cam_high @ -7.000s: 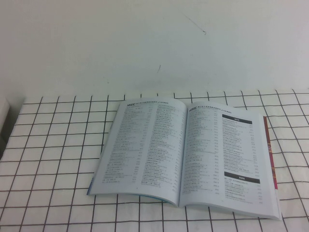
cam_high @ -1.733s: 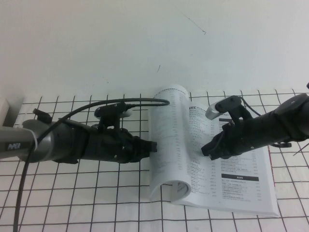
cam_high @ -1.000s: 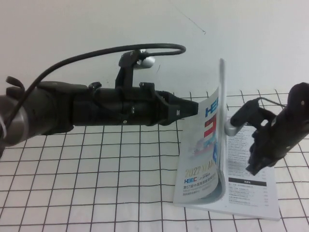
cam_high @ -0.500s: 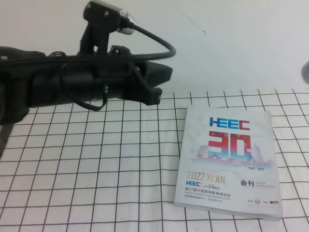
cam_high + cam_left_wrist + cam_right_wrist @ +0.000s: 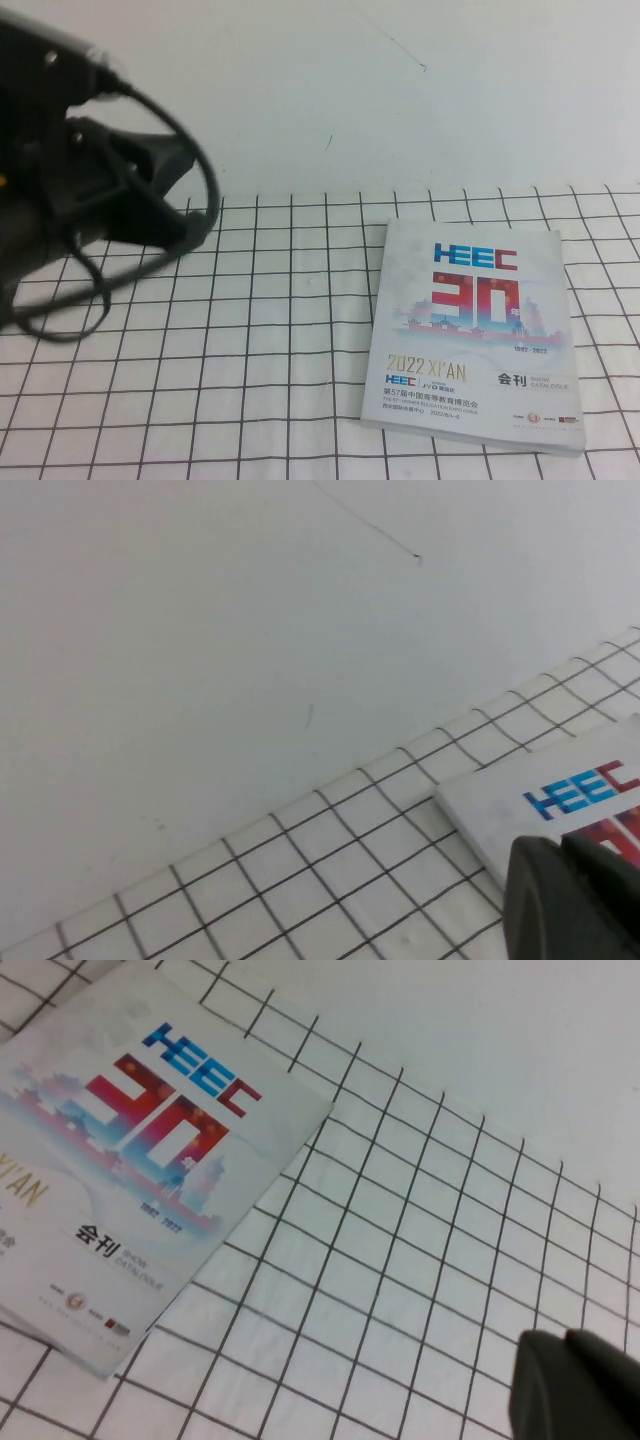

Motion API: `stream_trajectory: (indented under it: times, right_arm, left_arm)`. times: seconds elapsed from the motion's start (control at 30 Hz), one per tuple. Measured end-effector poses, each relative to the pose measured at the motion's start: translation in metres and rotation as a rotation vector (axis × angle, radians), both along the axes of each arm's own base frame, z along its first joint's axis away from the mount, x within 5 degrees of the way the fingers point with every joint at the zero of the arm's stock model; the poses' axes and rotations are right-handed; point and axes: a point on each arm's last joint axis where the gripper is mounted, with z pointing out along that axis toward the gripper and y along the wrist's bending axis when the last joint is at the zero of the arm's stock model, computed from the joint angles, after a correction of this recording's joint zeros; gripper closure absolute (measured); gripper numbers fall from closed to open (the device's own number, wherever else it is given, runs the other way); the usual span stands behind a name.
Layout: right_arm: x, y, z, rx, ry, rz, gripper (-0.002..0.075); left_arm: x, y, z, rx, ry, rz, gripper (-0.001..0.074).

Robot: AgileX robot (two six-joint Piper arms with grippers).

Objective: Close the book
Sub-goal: 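Close the open booklet and leave it lying on the table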

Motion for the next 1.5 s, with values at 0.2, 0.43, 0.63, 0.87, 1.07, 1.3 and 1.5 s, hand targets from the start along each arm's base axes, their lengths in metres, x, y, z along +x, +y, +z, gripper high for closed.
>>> stream_trajectory:
  times: [0.2,0.43,0.63,0.87,1.07,1.3,1.5]
  right_arm:
    - [-0.053,-0.015,-0.048,0.051,-0.069,0.0,0.0729]
    - [-0.084,-0.018,-0.112,0.2,-0.181,0.017,0.0729]
    - [-0.09,-0.017,-0.138,0.249,-0.249,0.039,0.0729]
    - [-0.091,-0.015,-0.142,0.289,-0.23,0.044,0.0729]
    - [-0.092,-0.014,-0.143,0.31,-0.217,0.045,0.0729]
    - [-0.092,-0.014,-0.143,0.311,-0.217,0.046,0.0729]
    - [-0.092,-0.014,-0.143,0.312,-0.217,0.046,0.0729]
  left_arm:
    - [-0.045,0.03,-0.038,0.061,-0.12,0.104,0.0738]
    - [-0.085,0.05,-0.076,0.031,-0.141,0.163,0.0738]
    - [-0.095,0.061,-0.085,0.004,-0.21,0.243,0.0738]
    - [-0.095,0.063,-0.085,-0.026,-0.216,0.264,0.0738]
    - [-0.096,0.063,-0.085,-0.031,-0.213,0.265,0.0738]
    - [-0.096,0.063,-0.086,-0.034,-0.207,0.266,0.0738]
    - [-0.096,0.063,-0.086,-0.036,-0.206,0.267,0.0738]
